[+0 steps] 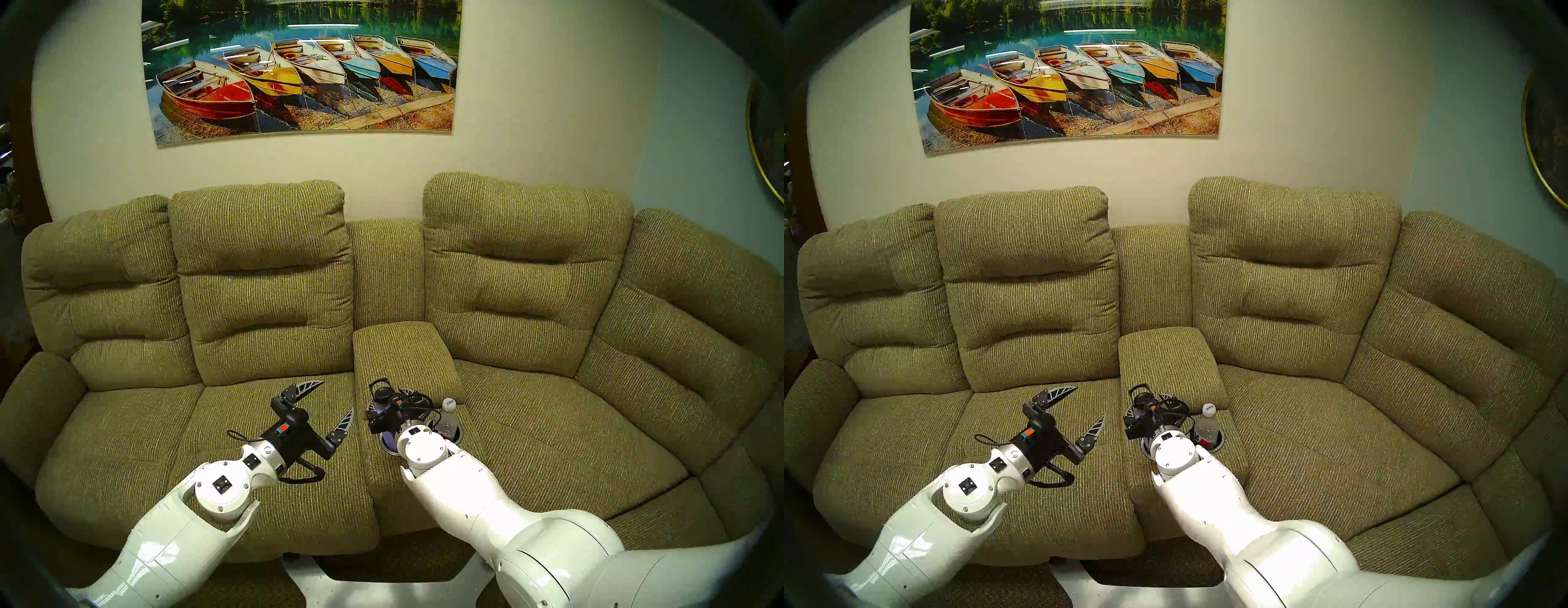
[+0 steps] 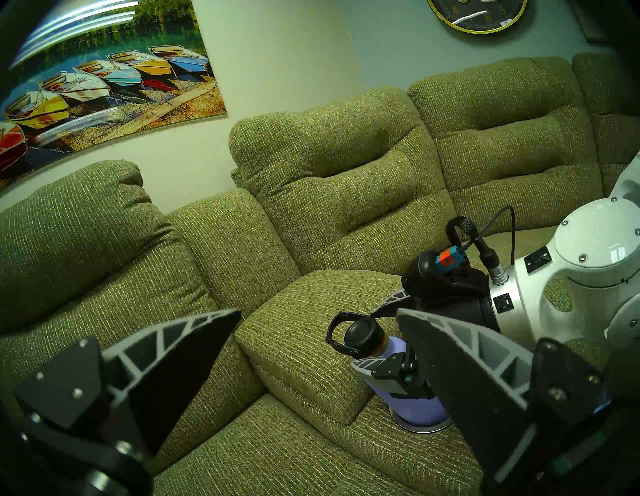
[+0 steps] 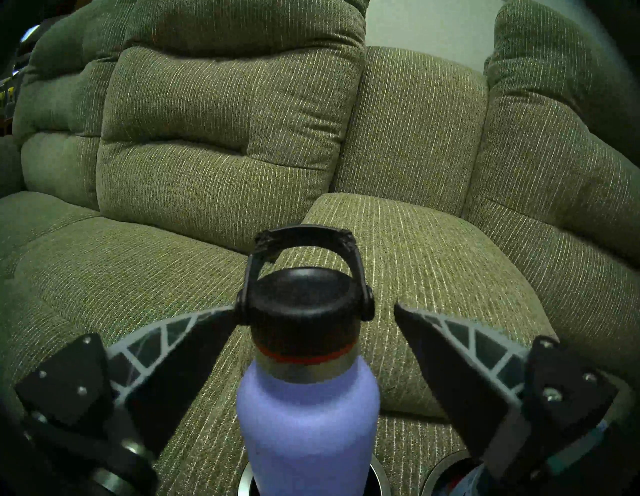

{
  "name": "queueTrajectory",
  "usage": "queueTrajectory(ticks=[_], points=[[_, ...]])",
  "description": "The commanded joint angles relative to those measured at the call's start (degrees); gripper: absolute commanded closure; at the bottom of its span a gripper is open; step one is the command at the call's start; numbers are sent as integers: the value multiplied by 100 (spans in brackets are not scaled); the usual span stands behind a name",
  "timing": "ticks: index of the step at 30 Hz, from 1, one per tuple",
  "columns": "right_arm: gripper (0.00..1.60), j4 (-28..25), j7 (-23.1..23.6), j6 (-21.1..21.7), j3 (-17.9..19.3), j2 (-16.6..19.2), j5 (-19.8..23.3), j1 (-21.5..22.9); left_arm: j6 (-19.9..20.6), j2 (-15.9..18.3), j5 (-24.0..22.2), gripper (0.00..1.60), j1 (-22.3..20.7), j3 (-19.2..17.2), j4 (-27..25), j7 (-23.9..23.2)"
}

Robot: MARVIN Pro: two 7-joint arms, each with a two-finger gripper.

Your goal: Take bottles out of cup holder

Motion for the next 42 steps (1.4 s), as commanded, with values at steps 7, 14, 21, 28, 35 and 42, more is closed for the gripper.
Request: queueTrajectory(ticks=[7,14,21,28,35,42], points=[[0,554,5,-287,137,-369,123,570,-42,5,5,0,-19,15,-128,-7],[0,893,7,-381,200,-486,154,749,-42,11,1,0,-21,21,-127,-1],[0,1228,9,-446,251,-589,171,917,-43,17,-3,0,-23,27,-128,5],[85,1481,30,-511,328,-676,213,1038,-43,23,-7,0,-25,33,-128,10],[160,1647,18,-627,362,-718,205,1102,-44,28,-11,0,-27,38,-129,16],[160,1583,-32,-881,366,-700,193,1085,-44,33,-15,0,-29,44,-128,21]])
